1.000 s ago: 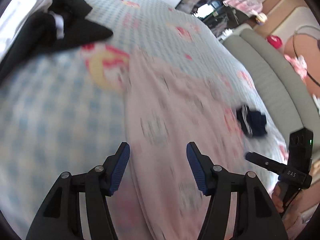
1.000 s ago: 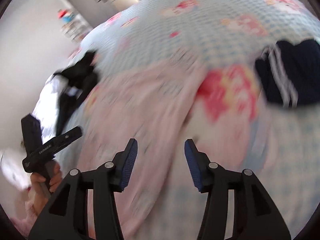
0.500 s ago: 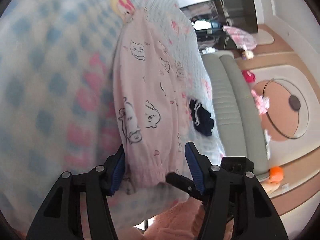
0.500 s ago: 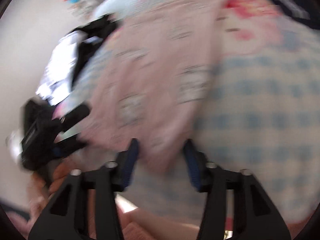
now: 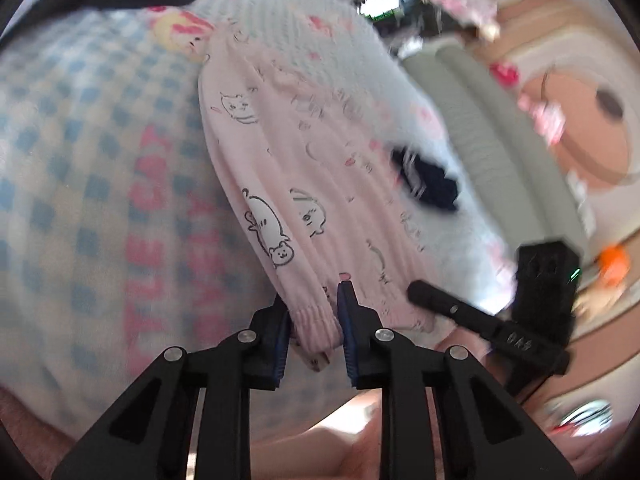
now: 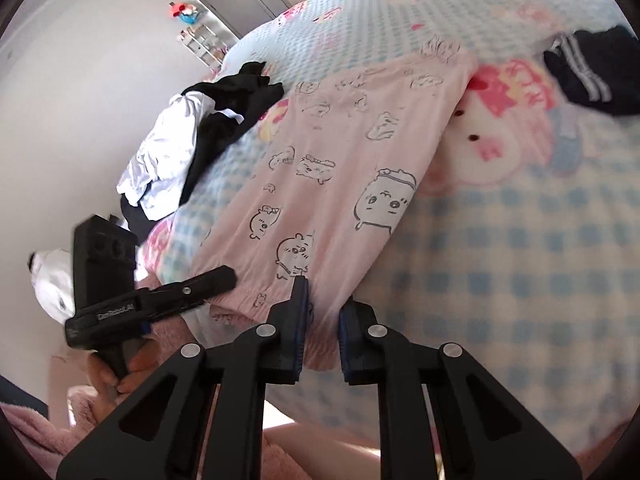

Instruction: Fold clothes

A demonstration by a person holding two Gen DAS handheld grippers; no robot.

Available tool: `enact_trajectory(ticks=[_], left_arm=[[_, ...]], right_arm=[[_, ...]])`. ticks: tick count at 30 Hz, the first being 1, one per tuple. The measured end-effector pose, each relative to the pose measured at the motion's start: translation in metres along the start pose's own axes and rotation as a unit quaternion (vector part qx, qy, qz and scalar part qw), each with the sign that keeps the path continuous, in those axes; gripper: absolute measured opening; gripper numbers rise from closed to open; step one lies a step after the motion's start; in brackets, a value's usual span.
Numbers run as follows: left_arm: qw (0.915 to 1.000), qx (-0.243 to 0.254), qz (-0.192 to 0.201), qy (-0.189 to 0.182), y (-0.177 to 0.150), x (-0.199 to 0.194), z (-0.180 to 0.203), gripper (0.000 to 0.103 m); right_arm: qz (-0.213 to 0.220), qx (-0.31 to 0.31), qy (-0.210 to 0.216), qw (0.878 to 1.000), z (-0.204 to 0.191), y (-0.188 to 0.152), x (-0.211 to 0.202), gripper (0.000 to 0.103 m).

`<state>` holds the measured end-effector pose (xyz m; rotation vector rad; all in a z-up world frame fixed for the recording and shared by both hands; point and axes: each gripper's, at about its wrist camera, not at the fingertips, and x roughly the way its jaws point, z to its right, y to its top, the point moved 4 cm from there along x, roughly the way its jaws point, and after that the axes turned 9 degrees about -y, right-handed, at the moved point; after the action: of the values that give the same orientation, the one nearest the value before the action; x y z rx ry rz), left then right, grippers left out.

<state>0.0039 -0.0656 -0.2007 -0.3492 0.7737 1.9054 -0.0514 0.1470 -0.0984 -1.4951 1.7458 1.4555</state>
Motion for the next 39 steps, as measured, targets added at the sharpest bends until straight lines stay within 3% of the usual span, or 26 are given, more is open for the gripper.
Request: enact_trajectory(ticks=[4, 9, 12, 16, 19, 21, 23, 26, 29, 31, 34, 37, 39], left_arm=[[0.9972, 0.036, -0.017, 0.064, -0.006, -0.006, 0.001, 0.028], [0.9974, 0.035, 0.057, 0.029, 0.019, -0.030, 0.006, 0.044], [0.9962, 0.040, 0.077, 0.012, 0.043, -0.023, 0.016, 0.050], [0.9938, 0.073, 0.066, 0.051, 0.055, 0.013, 0.014, 0.055], [0.9972, 0.040, 0.016, 0.061, 0.041, 0.038, -0.006, 0.055], [0.9949, 0.033, -0.014, 0.095, 0.024, 0.041, -0.022, 0.051], [0.9949, 0.035, -0.012, 0.094, 0.018, 0.029, -0.023, 0.049], [0.9977, 0.023, 0.015, 0.063, 0.021, 0.009, -0.016, 0.049], [0.9968, 0.059, 0.044, 0.033, 0.029, 0.006, 0.004, 0.049], [0.9959, 0.074, 0.018, 0.049, 0.029, 0.024, 0.009, 0.050], [0.9917, 0.061, -0.045, 0.104, 0.017, 0.050, -0.008, 0.049], [0.9925, 0.065, -0.040, 0.095, 0.009, 0.031, -0.005, 0.049], [0.9965, 0.037, -0.026, 0.069, 0.005, 0.014, -0.009, 0.050]], right_arm=[[-0.032, -0.014, -0.055, 0.998, 0.001, -0.025, 0.005, 0.023], [0.000, -0.007, -0.074, 0.997, 0.009, -0.010, -0.012, 0.028], [0.010, -0.024, -0.093, 0.995, 0.007, 0.006, -0.006, 0.033], [0.013, -0.052, -0.113, 0.992, 0.002, 0.021, 0.011, 0.033], [-0.019, -0.062, -0.148, 0.987, 0.010, 0.009, 0.041, 0.034], [-0.030, -0.044, -0.164, 0.985, 0.025, -0.001, 0.047, 0.032], [-0.028, -0.019, -0.155, 0.987, 0.037, -0.006, 0.039, 0.032], [-0.015, -0.002, -0.149, 0.989, 0.045, -0.008, 0.023, 0.032], [0.011, -0.006, -0.135, 0.991, 0.034, -0.002, 0.009, 0.036], [0.013, -0.020, -0.122, 0.992, 0.025, 0.000, 0.012, 0.036], [-0.026, -0.044, -0.151, 0.987, 0.021, -0.009, 0.032, 0.036], [-0.033, -0.028, -0.157, 0.987, 0.033, -0.021, 0.023, 0.036], [-0.030, -0.009, -0.159, 0.987, 0.041, -0.027, 0.014, 0.039]])
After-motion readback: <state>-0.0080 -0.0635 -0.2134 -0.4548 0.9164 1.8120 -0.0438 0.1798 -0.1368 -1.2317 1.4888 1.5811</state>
